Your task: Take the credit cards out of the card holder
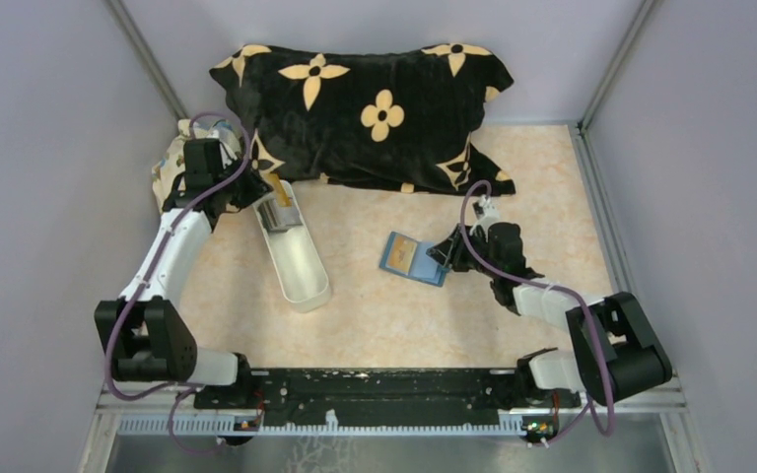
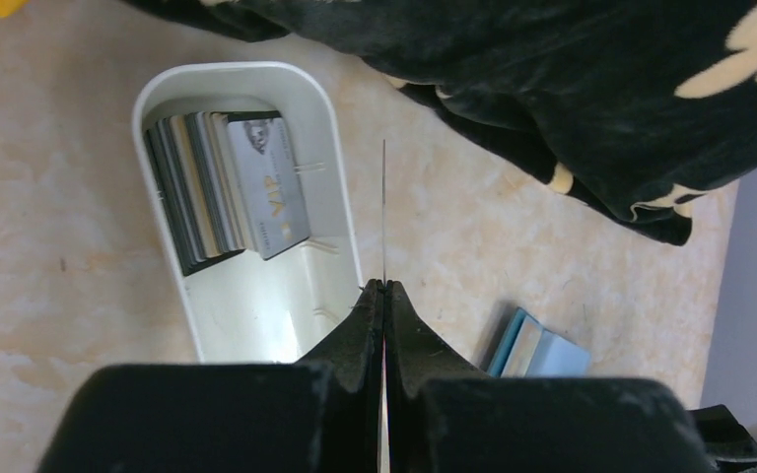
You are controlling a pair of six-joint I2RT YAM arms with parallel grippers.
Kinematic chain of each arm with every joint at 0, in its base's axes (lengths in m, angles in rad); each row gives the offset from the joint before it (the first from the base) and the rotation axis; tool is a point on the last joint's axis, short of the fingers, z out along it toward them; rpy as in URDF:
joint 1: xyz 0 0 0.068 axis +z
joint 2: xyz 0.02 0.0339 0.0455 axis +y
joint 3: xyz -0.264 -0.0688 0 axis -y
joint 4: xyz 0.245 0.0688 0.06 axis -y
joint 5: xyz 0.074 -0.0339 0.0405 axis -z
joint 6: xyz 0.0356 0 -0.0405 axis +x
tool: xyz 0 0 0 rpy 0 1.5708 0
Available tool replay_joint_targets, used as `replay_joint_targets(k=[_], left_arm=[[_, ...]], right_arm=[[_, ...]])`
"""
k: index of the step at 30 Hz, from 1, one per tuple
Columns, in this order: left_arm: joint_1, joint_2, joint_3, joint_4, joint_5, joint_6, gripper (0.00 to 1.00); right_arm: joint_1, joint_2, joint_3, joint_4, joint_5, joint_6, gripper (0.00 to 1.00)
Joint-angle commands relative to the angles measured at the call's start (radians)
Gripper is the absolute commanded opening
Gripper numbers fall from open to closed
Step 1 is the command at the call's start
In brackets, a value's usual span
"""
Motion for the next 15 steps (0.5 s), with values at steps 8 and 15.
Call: replay_joint_targets(k=[8, 15], left_arm=[[0.064, 0.175, 0.018, -0.024, 0.078, 0.012, 0.0], [0.066, 0.239, 0.027, 0.003, 0.02, -0.013, 0.0]], right_arm=[[-0.006, 0.055, 0.037, 0.08, -0.03, 0.007, 0.33], [-0.005, 0.078, 0.033, 0.097, -0.045, 0.013, 0.33]])
